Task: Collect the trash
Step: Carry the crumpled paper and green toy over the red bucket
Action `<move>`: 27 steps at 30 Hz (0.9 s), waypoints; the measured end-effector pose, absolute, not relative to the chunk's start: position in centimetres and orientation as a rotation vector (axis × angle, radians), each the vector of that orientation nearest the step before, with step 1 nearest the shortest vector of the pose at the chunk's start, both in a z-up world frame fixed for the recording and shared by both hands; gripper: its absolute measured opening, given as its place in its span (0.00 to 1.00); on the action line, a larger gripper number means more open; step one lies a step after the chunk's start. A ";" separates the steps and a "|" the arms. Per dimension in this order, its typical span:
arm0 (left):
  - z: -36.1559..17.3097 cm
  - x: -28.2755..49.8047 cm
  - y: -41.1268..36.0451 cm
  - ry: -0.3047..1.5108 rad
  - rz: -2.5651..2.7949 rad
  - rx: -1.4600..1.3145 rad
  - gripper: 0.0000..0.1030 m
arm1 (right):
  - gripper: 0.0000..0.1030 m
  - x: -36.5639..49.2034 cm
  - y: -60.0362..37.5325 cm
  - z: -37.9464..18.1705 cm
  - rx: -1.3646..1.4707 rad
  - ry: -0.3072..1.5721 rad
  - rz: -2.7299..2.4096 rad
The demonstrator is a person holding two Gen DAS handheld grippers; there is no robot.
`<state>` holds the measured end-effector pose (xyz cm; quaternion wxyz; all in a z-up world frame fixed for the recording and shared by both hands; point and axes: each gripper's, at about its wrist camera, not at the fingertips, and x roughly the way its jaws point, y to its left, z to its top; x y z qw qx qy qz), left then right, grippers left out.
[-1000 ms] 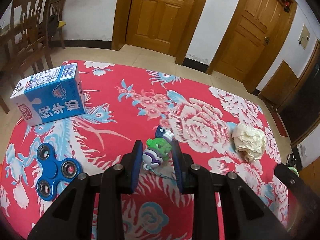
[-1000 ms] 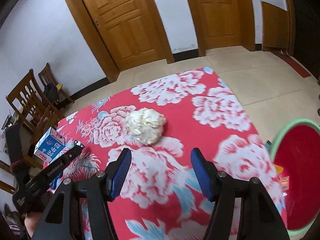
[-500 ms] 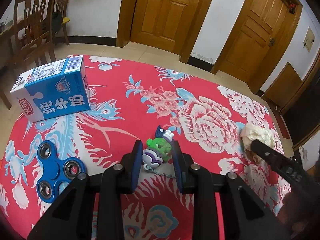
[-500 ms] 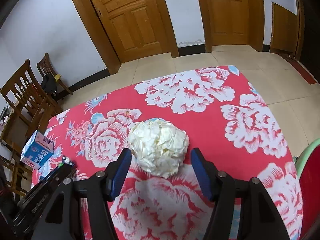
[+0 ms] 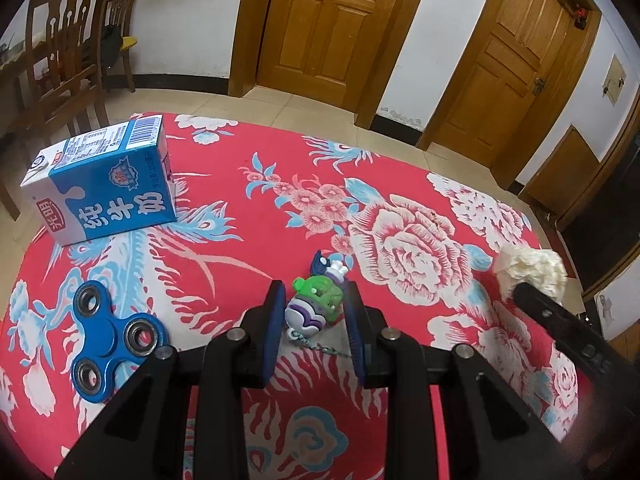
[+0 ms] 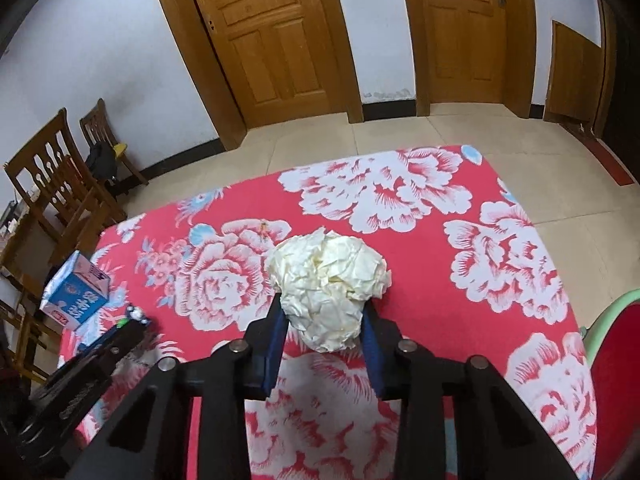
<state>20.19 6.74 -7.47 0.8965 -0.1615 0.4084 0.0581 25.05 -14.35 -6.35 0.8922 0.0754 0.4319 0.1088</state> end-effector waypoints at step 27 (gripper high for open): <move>-7.0 19.9 5.1 0.827 0.077 -0.311 0.28 | 0.36 14.1 -23.4 -2.5 0.307 0.787 0.119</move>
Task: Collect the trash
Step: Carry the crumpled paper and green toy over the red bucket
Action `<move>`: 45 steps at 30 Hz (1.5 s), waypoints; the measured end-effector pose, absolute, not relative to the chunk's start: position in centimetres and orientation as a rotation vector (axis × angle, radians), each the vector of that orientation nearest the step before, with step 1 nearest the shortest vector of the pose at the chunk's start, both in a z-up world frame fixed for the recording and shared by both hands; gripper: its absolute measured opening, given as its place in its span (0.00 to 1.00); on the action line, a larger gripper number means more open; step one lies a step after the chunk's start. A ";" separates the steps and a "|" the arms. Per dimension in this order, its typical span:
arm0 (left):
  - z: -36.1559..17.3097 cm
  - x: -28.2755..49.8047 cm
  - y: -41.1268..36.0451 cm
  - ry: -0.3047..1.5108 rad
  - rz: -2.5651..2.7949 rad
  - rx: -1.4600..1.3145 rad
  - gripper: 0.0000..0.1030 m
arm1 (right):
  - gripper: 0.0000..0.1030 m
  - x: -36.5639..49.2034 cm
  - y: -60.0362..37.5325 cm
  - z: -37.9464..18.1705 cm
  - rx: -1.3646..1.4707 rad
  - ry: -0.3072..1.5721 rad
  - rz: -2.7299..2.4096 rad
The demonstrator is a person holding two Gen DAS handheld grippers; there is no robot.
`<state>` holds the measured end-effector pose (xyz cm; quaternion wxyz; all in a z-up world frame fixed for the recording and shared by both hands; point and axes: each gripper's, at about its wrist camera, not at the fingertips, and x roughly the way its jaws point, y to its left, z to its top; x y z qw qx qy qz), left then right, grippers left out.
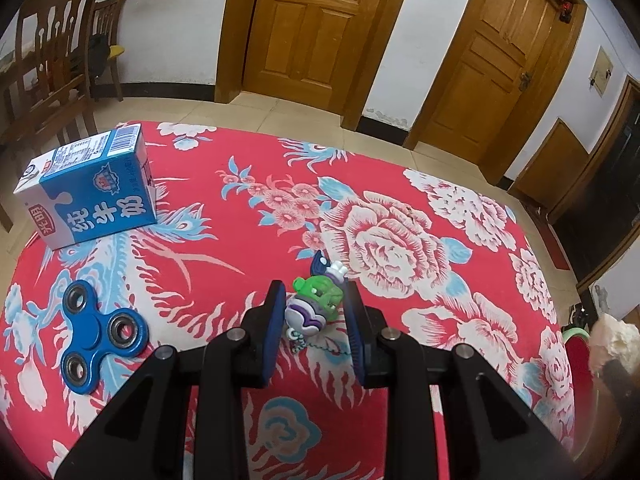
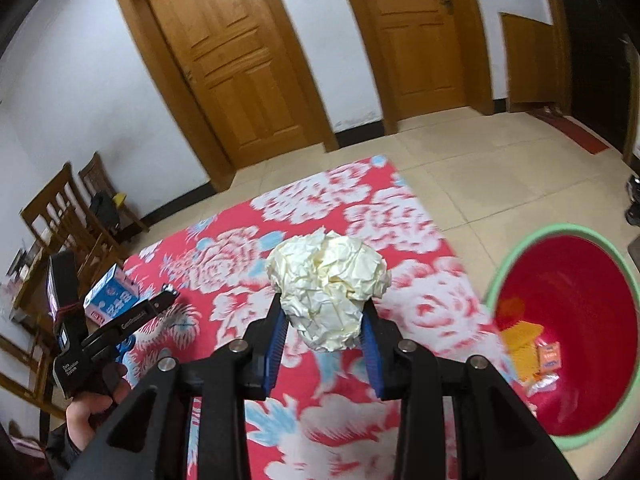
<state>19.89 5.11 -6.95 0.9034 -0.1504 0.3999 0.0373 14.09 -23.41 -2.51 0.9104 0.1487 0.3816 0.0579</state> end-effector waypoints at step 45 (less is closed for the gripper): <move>-2.3 16.0 -10.9 0.860 -0.355 -0.155 0.28 | 0.51 3.8 -42.3 -7.1 0.614 0.763 -0.299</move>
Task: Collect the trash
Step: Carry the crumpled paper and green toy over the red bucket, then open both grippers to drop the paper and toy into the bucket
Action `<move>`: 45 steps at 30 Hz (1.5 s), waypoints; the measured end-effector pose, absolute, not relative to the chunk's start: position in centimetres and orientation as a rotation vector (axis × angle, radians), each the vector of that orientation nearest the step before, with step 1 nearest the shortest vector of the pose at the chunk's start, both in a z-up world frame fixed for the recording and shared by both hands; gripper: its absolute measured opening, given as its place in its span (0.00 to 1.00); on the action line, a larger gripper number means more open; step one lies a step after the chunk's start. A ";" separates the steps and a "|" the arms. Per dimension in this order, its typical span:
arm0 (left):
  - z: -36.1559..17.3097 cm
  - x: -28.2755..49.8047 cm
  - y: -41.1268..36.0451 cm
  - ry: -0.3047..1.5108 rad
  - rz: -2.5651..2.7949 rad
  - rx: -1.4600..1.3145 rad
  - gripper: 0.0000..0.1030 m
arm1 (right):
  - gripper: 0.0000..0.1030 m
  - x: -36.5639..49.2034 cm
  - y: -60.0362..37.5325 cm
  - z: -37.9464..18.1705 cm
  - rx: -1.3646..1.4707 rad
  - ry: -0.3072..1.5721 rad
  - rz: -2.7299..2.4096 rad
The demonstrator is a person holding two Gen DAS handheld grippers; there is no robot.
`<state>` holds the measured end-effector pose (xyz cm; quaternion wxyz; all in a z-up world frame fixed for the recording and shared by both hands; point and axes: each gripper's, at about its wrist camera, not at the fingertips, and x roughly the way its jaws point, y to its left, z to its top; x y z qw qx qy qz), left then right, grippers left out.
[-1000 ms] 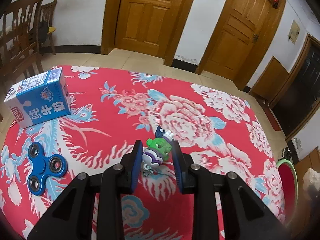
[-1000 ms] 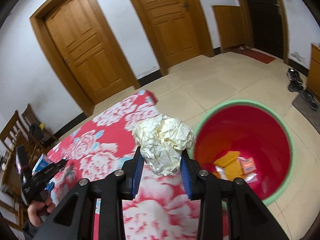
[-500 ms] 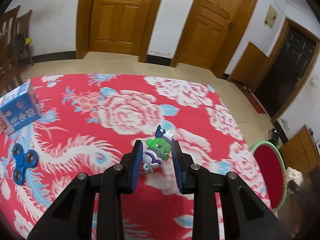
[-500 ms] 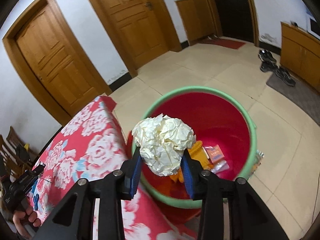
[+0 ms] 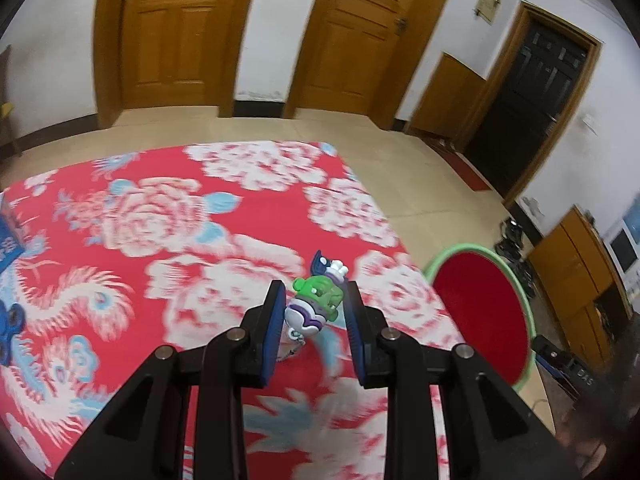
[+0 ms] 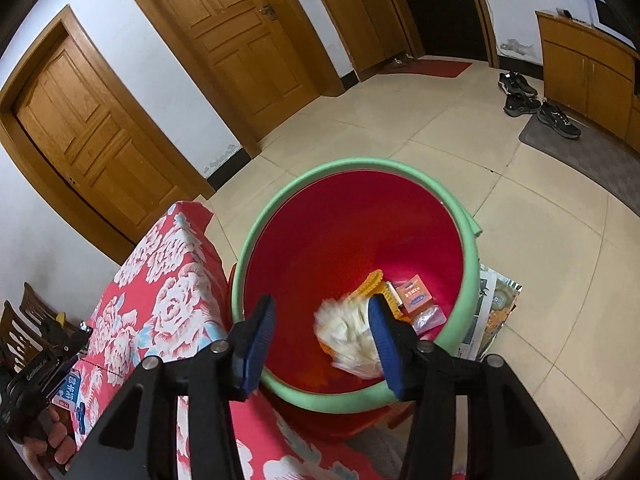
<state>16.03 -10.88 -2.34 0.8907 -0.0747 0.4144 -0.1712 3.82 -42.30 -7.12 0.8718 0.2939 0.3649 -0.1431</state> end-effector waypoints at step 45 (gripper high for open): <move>-4.6 13.5 -20.9 0.924 -0.506 -0.046 0.49 | 0.78 1.6 -43.6 -7.3 0.588 0.787 -0.264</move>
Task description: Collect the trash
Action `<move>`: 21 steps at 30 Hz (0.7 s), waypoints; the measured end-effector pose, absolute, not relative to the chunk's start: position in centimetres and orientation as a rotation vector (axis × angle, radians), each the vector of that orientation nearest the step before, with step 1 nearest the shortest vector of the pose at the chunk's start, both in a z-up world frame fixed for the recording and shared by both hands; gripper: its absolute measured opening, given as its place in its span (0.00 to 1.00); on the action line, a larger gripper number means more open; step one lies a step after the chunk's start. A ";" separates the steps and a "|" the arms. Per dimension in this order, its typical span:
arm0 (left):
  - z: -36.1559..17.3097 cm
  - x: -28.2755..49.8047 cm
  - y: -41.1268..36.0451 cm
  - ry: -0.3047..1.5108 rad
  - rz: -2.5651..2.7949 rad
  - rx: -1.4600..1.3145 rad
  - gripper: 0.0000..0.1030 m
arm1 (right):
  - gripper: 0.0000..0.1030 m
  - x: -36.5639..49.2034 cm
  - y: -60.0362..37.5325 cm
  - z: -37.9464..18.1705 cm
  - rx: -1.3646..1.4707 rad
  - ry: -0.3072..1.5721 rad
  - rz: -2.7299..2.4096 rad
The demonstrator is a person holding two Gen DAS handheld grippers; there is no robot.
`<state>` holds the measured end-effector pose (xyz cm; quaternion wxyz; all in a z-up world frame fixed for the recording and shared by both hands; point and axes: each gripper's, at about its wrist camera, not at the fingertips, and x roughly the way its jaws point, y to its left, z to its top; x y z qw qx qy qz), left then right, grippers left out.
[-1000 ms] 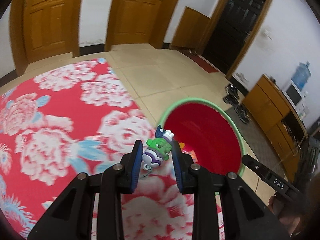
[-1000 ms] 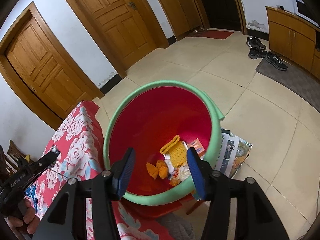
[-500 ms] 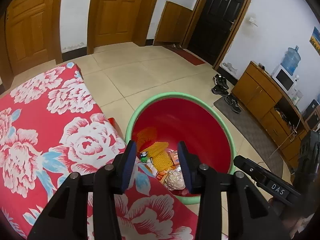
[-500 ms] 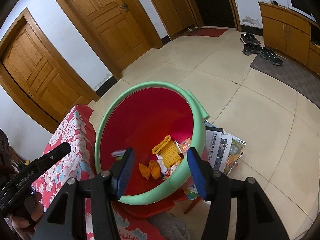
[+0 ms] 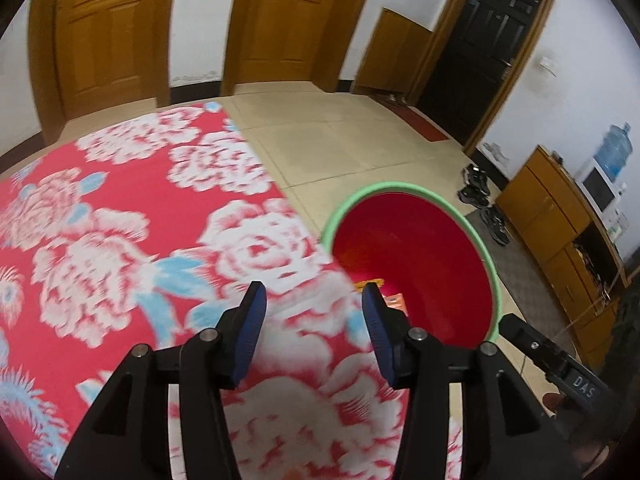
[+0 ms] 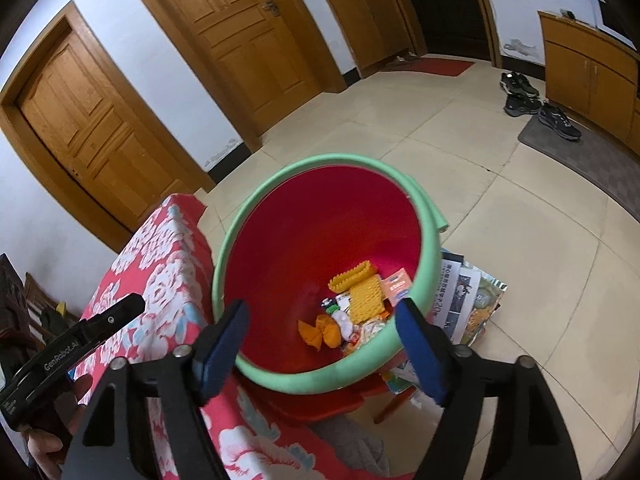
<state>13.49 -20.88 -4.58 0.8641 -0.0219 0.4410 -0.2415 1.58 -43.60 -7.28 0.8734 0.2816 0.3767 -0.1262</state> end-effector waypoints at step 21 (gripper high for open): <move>-1.9 8.8 -11.5 0.866 -0.240 -0.057 0.62 | 1.00 0.8 -34.6 -3.4 0.437 0.753 -0.106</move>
